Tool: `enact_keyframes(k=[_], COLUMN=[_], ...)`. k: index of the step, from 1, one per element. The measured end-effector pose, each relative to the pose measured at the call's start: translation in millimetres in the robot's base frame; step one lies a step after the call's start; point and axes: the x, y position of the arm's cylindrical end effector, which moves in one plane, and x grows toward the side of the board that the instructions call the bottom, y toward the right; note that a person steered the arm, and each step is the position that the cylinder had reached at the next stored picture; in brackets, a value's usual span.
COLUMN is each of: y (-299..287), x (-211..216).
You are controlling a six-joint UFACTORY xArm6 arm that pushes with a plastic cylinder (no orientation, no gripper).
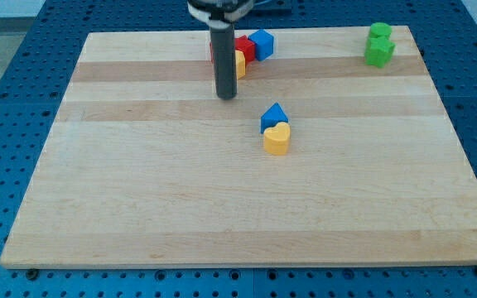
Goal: Drag the blue triangle close to the red star and yellow hexagon
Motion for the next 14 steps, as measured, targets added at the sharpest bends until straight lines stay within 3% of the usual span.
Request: enact_keyframes(k=[2, 3, 5, 8, 11, 14], y=[25.0, 74.2, 92.1, 76.8, 71.2, 29.4], x=[99.8, 110.3, 101.5, 36.4, 15.5, 13.4])
